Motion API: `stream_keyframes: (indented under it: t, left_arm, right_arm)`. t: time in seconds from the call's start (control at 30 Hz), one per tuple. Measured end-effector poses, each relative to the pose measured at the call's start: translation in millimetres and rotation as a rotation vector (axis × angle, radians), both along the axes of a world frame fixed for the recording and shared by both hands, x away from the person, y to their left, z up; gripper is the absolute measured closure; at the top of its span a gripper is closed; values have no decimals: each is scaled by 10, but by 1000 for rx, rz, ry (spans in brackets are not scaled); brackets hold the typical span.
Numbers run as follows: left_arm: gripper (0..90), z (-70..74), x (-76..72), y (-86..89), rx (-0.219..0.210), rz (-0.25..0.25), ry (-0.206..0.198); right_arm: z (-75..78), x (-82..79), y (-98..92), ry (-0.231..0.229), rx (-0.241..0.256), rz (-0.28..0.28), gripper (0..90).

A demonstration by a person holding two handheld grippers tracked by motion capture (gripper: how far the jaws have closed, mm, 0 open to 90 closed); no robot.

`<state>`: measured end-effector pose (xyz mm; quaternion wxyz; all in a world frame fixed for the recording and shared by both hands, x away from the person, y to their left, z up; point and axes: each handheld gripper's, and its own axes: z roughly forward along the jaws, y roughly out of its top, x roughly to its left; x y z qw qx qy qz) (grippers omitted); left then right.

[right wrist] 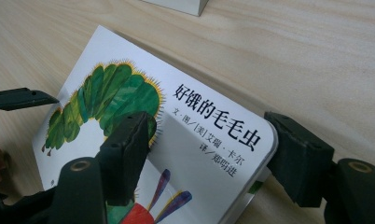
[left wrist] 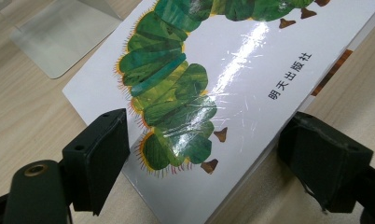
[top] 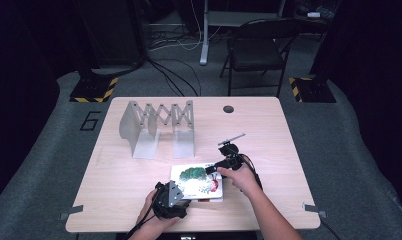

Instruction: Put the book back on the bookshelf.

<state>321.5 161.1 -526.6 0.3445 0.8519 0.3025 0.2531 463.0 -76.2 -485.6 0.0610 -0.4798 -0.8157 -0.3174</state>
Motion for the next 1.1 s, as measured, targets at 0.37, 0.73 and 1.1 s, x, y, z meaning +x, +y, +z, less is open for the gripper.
stream_keyframes:
  t: [0.37, 0.73, 1.1]
  left_arm:
    - [167, -2, 1, 0, -2, 1, -1]
    - [167, -1, 5, 1, 2, 0, -2]
    - [167, -1, 5, 1, 2, 0, -3]
  right_arm:
    - [-14, 12, 0, 8, 8, -2, 317]
    - [-22, 18, 6, 17, 12, -2, 314]
    - [-32, 30, -1, 20, 16, 2, 314]
